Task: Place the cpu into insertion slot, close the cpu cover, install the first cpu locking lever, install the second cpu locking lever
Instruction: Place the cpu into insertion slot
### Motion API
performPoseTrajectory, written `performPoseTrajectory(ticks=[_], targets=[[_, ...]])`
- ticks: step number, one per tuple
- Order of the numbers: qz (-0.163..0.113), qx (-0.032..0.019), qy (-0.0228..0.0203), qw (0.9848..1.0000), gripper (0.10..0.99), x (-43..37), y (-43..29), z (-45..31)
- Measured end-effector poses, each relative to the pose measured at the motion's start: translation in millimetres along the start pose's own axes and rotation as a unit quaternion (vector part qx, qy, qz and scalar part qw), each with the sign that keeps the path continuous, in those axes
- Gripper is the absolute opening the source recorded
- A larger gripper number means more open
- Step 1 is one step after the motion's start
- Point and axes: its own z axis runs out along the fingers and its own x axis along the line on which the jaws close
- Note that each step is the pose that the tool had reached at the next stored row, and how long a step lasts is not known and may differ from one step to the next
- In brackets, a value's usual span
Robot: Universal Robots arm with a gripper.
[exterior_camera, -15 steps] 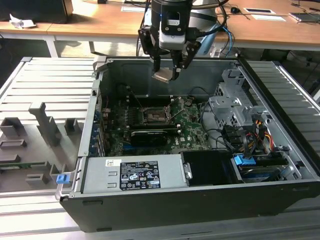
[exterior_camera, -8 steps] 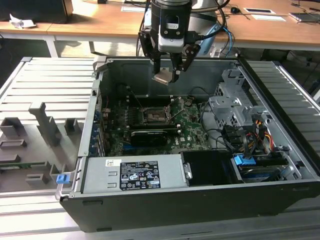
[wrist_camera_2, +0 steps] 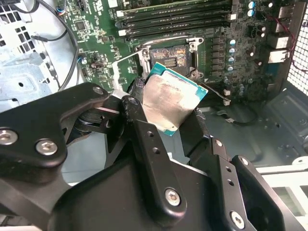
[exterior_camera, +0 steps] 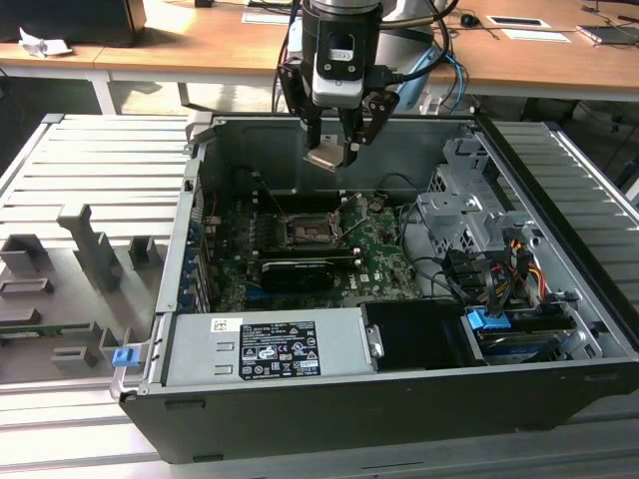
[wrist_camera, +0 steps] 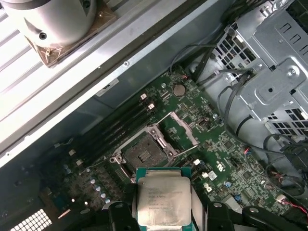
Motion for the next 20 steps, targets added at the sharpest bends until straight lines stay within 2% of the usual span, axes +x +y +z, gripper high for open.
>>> performPoseTrajectory(ticks=[20], targets=[[0.035,-0.0005,-0.0028,0.9994,0.537,0.0,-0.5,5.1]])
